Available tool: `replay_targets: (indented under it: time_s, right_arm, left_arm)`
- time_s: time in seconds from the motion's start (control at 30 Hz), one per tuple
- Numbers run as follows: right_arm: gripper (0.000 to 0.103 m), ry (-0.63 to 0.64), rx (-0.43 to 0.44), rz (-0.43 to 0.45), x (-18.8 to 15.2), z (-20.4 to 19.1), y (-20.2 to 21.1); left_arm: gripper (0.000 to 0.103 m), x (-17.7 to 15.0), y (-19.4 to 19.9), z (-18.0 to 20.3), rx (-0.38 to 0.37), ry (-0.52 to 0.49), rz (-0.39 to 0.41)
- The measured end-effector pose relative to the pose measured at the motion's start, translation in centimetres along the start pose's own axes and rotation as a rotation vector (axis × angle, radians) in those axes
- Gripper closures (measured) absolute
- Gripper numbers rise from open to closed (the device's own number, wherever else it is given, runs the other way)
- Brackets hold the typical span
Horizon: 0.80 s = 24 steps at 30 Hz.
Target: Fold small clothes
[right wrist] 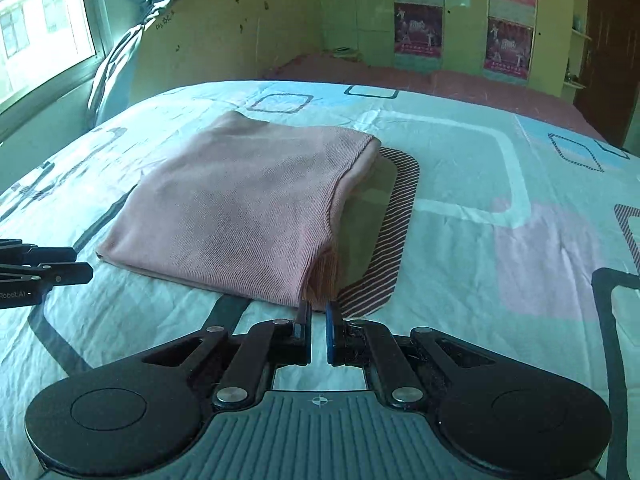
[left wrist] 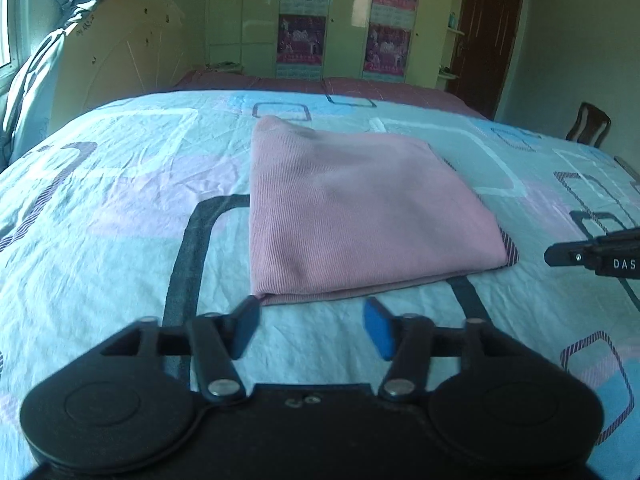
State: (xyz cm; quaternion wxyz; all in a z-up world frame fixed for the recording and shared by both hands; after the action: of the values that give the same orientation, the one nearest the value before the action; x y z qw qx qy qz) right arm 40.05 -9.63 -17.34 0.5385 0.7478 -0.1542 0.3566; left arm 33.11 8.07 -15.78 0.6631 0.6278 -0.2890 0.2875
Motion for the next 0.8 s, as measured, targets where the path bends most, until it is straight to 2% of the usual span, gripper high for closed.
replay_targets:
  time_s: [0.03, 0.1, 0.13, 0.17, 0.23, 0.43, 0.63, 0.8]
  right_arm:
    - [0.096, -0.007, -0.009, 0.011, -0.1, 0.1, 0.5]
    - [0.023, -0.023, -0.060, 0.029, -0.4, 0.4, 1.5]
    - [0.003, -0.016, -0.060, 0.077, -0.4, 0.4, 2.1]
    - [0.000, -0.005, -0.060, 0.092, -0.6, 0.3, 2.5]
    - [0.000, -0.003, -0.061, 0.081, -1.0, 0.0, 2.6]
    - [0.000, -0.028, -0.092, 0.120, -1.7, -0.7, 5.0]
    - [0.000, -0.019, -0.149, 0.114, -2.5, -0.8, 7.1]
    - [0.000, -0.015, -0.147, 0.142, -3.2, -1.4, 9.7]
  left_arm:
    - [0.000, 0.2, 0.7, 0.2, 0.036, 0.004, 0.039]
    - [0.001, 0.5, 1.6, 0.6, 0.057, -0.010, 0.076]
    - [0.001, 0.7, 2.0, 1.0, 0.051, -0.009, 0.077]
    - [0.001, 0.8, 2.2, 1.2, 0.050, -0.007, 0.080]
    - [0.001, 1.1, 2.9, 1.7, 0.058, -0.016, 0.095]
    - [0.001, 1.4, 4.7, 3.4, 0.056, -0.037, 0.096]
    - [0.001, 0.9, 6.2, 5.0, 0.029, -0.047, 0.104]
    - [0.001, 0.5, 8.6, 6.3, 0.014, -0.048, 0.126]
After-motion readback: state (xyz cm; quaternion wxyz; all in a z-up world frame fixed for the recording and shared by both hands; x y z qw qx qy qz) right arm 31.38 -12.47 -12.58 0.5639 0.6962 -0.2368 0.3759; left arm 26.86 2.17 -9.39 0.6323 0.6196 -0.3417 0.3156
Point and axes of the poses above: each gripper's, at about its wrist camera, not at the fingertips, and y roughly against the way its jaws point, z to its right, x to its top, the point moved 9 cm from there along -y, roughly the way its jaws point
